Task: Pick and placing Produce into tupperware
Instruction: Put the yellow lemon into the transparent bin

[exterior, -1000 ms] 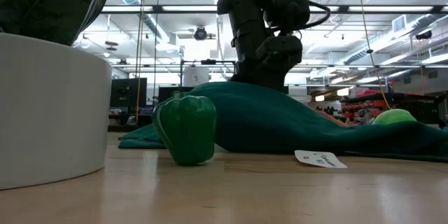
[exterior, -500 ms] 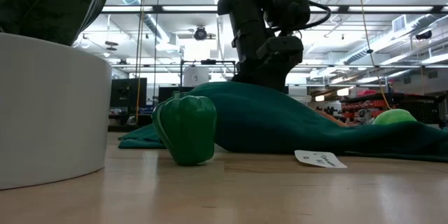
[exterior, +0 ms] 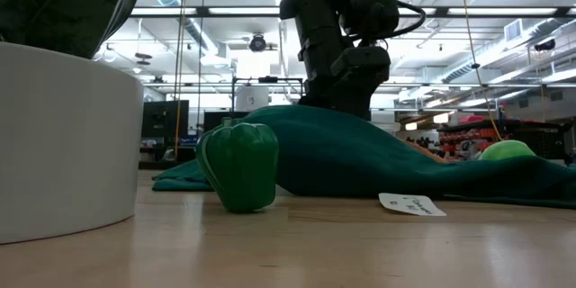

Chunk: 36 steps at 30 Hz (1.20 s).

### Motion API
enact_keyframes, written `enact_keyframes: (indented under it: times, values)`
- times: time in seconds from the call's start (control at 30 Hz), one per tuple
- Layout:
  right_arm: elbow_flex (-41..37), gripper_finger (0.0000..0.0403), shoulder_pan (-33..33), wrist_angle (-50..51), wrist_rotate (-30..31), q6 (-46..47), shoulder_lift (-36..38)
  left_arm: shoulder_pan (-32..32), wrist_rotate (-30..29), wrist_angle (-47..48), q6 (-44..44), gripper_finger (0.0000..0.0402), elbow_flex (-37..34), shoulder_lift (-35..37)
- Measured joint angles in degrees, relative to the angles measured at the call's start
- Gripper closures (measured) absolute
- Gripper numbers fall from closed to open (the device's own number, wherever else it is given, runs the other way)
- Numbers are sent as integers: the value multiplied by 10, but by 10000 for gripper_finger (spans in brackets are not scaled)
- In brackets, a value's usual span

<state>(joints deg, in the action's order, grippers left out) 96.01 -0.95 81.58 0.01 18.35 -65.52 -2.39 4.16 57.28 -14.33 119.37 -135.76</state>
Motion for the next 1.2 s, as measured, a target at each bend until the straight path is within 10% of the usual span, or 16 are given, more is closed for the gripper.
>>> enact_keyframes:
  times: [0.73, 1.2]
  values:
    - [0, 142, 0, 0, 0, 0, 0, -14, -19, 146, 32, 82, 158, 11]
    - [0, 142, 0, -3, 7, -1, 0, -85, -34, 218, 58, 101, 141, 73]
